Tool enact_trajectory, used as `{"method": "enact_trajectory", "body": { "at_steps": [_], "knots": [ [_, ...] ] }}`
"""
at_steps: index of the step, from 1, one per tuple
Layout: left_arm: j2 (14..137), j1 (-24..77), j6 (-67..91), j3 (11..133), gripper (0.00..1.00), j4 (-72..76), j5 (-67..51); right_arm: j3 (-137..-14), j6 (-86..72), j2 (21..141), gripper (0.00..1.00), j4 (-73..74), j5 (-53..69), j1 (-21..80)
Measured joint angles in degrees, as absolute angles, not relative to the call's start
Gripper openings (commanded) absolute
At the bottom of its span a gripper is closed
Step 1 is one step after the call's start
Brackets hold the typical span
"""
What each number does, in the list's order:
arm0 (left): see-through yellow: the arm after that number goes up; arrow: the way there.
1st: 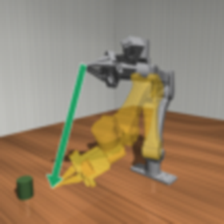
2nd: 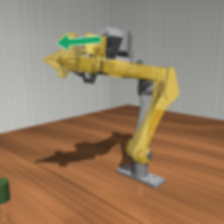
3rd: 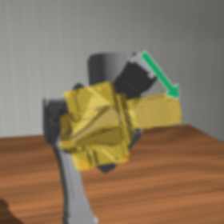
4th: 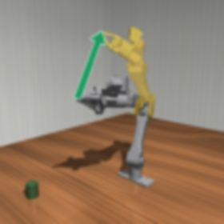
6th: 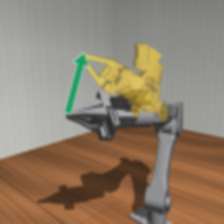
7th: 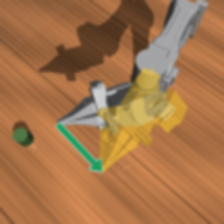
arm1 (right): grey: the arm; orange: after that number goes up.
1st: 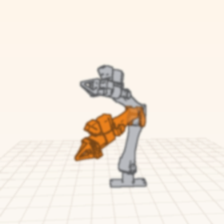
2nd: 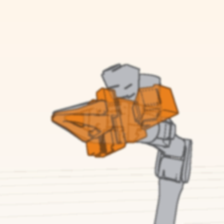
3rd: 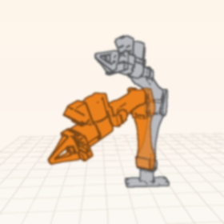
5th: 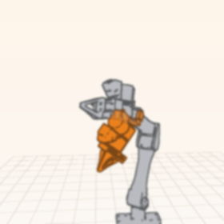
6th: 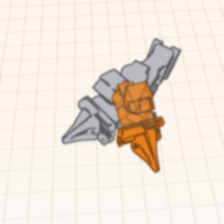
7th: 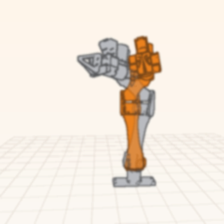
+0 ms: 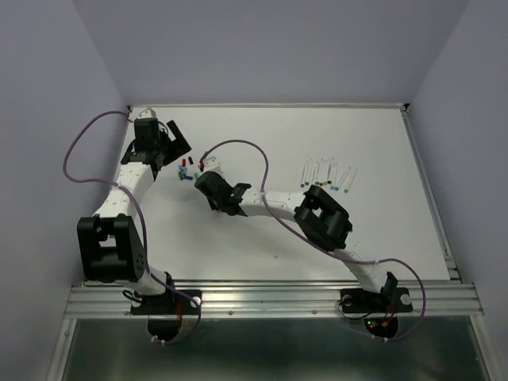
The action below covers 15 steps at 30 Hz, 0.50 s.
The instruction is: Open the pen caps
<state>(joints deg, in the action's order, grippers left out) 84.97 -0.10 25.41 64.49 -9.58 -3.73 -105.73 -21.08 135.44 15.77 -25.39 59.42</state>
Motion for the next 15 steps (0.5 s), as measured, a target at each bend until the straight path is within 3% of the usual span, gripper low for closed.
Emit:
{"method": "enact_trajectory", "body": {
  "at_steps": [3, 6, 15],
  "knots": [
    [84.95, -0.8, 25.43, 64.49, 0.99, -9.45, -4.12, -104.07, -21.61, 134.61, 0.08, 14.81, -25.87, 59.53],
    [84.95, -1.02, 25.41, 64.49, 0.99, -9.3, -4.47, -102.85, -21.8, 133.91, 0.01, 14.28, -26.37, 59.53],
    [84.75, -1.13, 25.23, 63.24, 0.99, -6.98, -11.42, -87.53, -20.82, 123.63, 0.01, 10.72, -24.45, 57.17]
  ]
}}
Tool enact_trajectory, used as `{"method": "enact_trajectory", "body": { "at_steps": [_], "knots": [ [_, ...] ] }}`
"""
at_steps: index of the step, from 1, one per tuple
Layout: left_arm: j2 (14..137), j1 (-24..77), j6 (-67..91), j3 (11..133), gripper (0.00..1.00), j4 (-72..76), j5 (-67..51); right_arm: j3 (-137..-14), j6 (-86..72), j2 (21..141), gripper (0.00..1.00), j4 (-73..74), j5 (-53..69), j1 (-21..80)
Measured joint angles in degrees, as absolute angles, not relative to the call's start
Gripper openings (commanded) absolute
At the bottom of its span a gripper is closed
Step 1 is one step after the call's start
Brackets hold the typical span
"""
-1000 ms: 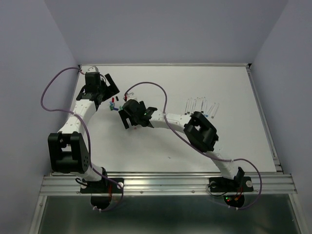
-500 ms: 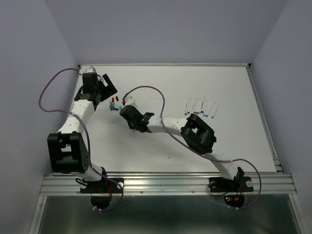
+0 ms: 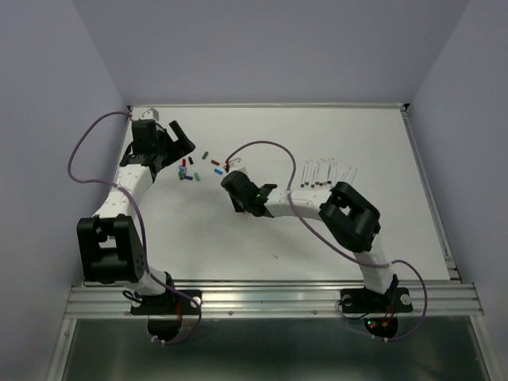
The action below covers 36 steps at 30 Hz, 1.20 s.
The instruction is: Open the pen caps
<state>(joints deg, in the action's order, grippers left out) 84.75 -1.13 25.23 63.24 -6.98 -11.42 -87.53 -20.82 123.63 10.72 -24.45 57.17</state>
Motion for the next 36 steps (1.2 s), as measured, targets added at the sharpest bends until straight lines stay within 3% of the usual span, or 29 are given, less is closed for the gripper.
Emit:
{"method": "enact_trajectory", "body": {
  "at_steps": [5, 10, 19, 29, 33, 34, 36],
  "knots": [
    [83.26, -1.04, 25.43, 59.96, 0.99, -2.39, -21.43, -70.94, -20.73, 108.53, 0.01, 2.59, -13.8, 49.39],
    [82.19, 0.71, 26.87, 59.09, 0.99, 2.02, -27.29, -66.94, -20.1, 99.98, 0.01, -5.56, -6.79, 45.6],
    [81.87, 7.46, 28.93, 59.09, 0.93, 7.66, -32.4, -63.99, -19.84, 96.4, 0.01, -15.46, 4.67, 46.22],
    [82.54, 8.91, 30.57, 59.09, 0.88, 8.99, -33.15, -63.88, -20.12, 96.4, 0.01, -19.94, 6.72, 46.19],
    [82.65, 9.39, 31.81, 59.09, 0.76, 9.74, -34.15, -63.88, -19.86, 96.4, 0.01, -21.56, 6.68, 46.19],
    [82.65, 9.56, 32.03, 59.09, 0.67, 10.11, -34.28, -63.9, -19.7, 96.4, 0.01, -21.78, 6.68, 46.19],
    [82.65, 9.76, 32.82, 59.09, 0.61, 10.76, -34.52, -63.92, -19.53, 96.4, 0.01, -22.0, 6.68, 46.19]
  ]
}}
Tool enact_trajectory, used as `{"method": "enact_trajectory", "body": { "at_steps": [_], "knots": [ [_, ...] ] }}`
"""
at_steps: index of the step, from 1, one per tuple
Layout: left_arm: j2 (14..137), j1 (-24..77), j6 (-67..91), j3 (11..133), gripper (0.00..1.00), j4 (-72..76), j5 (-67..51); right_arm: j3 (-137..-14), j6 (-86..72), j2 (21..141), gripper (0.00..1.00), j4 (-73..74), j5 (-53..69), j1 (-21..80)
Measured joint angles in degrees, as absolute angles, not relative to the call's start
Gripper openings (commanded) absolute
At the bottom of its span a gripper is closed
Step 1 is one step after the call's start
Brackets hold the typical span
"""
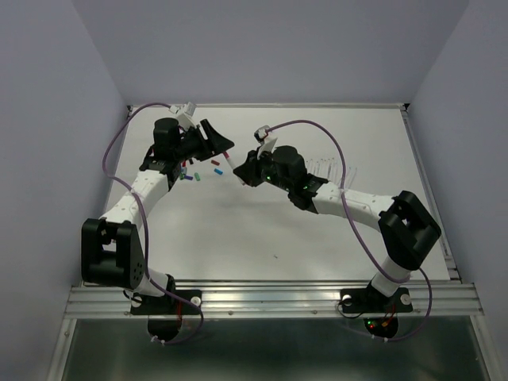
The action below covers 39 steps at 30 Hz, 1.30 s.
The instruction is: Open the pen caps
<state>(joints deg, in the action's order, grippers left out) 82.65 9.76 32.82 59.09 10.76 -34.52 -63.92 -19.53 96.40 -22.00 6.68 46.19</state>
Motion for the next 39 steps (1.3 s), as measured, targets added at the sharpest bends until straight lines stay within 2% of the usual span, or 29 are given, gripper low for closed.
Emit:
{"method": "enact_trajectory", "body": {
  "at_steps": [1, 3, 10, 18, 27, 29, 30, 34, 39],
  "knots": [
    [82.65, 9.8, 33.04, 59.09, 0.55, 10.98, -34.7, -63.92, -19.4, 96.4, 0.01, -22.06, 6.68, 46.19],
    [82.65, 9.91, 33.65, 59.09, 0.5, 11.4, -35.0, -63.94, -19.2, 96.47, 0.01, -22.41, 6.66, 46.22],
    [82.65, 10.02, 34.63, 59.09, 0.44, 12.29, -35.9, -64.14, -18.79, 97.01, 0.01, -23.27, 6.13, 46.19],
    [82.65, 10.04, 35.07, 59.09, 0.41, 13.17, -36.86, -66.46, -17.69, 97.91, 0.01, -24.16, 5.39, 46.19],
    [82.46, 10.15, 35.86, 59.09, 0.11, 13.91, -37.41, -67.57, -16.6, 98.63, 0.01, -24.51, 4.99, 46.22],
    [82.46, 10.15, 35.94, 59.09, 0.0, 13.89, -37.45, -67.59, -16.4, 98.65, 0.01, -24.56, 4.99, 46.19],
    [82.43, 10.15, 35.97, 59.09, 0.0, 13.89, -37.47, -67.59, -16.25, 98.65, 0.01, -24.71, 5.02, 46.19],
    [82.41, 10.15, 36.05, 59.09, 0.0, 13.91, -37.45, -67.59, -16.16, 98.67, 0.18, -24.73, 4.99, 46.22],
    [82.21, 10.15, 36.1, 59.09, 0.0, 13.93, -37.39, -67.88, -15.88, 98.83, 0.32, -24.77, 4.71, 46.19]
  ]
}}
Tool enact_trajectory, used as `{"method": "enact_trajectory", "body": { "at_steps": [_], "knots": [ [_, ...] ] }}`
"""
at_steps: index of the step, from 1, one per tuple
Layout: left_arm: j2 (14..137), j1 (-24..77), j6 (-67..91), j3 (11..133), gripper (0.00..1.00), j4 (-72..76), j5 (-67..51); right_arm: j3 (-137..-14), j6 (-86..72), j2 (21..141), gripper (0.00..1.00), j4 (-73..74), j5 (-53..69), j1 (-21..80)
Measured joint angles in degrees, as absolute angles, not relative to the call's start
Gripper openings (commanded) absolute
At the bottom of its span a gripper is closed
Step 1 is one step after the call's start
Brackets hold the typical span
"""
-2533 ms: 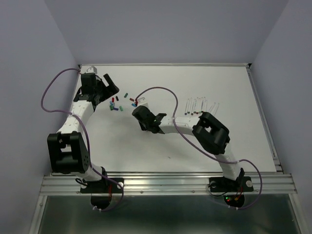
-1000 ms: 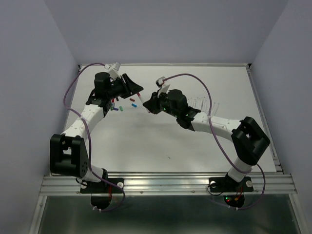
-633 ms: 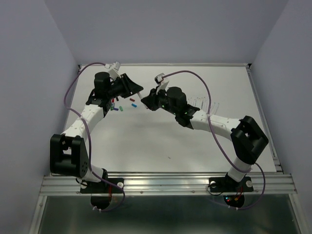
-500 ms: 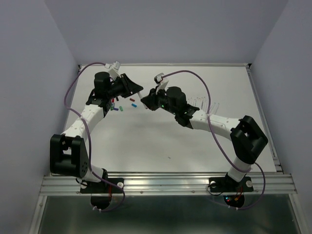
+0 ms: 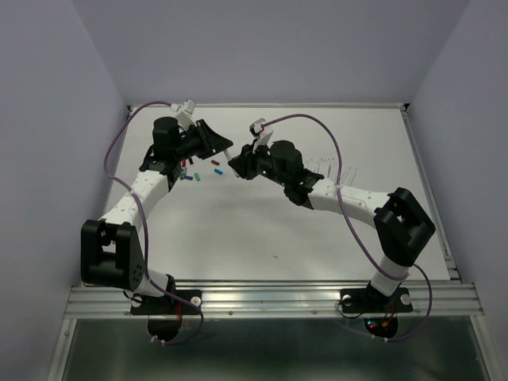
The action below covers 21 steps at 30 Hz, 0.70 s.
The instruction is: Open the pen caps
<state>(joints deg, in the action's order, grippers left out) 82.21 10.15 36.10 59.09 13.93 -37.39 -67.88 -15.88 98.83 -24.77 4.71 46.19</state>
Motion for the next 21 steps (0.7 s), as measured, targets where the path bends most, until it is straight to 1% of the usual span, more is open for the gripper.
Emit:
{"method": "enact_trajectory", "body": {
  "at_steps": [3, 4, 5, 6, 7, 8, 9, 10, 11, 18, 21],
  "knots": [
    [81.67, 10.17, 36.1, 58.94, 0.0, 13.93, -37.36, -68.64, -15.68, 99.35, 0.32, -24.73, 4.49, 46.19],
    [81.45, 10.17, 36.1, 58.92, 0.0, 13.98, -37.3, -68.99, -15.62, 99.59, 0.3, -24.73, 4.51, 46.19],
    [81.28, 10.17, 36.07, 58.92, 0.0, 14.02, -37.23, -69.45, -15.57, 99.92, 0.3, -24.75, 4.51, 46.22],
    [81.1, 10.17, 36.07, 58.92, 0.0, 14.09, -37.1, -69.84, -15.57, 100.22, 0.25, -24.75, 4.54, 46.22],
    [81.01, 10.17, 36.07, 58.92, 0.0, 14.15, -37.06, -70.11, -15.55, 100.44, 0.25, -24.75, 4.56, 46.22],
    [80.97, 10.17, 36.03, 58.92, 0.0, 14.28, -36.97, -70.54, -15.42, 100.84, 0.17, -24.77, 4.75, 46.22],
    [80.95, 10.17, 35.99, 58.92, 0.0, 14.35, -36.93, -70.89, -15.11, 101.16, 0.13, -24.75, 4.84, 46.22],
    [80.95, 10.13, 35.94, 58.92, 0.0, 14.35, -36.77, -71.11, -15.14, 101.38, 0.04, -24.77, 4.95, 46.22],
    [80.95, 10.11, 35.9, 58.92, 0.0, 14.35, -36.6, -71.22, -15.11, 101.49, 0.01, -24.75, 5.02, 46.22],
    [81.1, 10.15, 35.0, 59.66, 0.0, 12.69, -35.68, -71.09, -14.87, 101.62, 0.01, -24.71, 8.1, 46.22],
    [82.94, 9.98, 34.41, 63.16, 0.0, 8.47, -36.93, -67.42, -15.68, 100.14, 0.01, -27.59, 8.91, 45.82]
  ]
}}
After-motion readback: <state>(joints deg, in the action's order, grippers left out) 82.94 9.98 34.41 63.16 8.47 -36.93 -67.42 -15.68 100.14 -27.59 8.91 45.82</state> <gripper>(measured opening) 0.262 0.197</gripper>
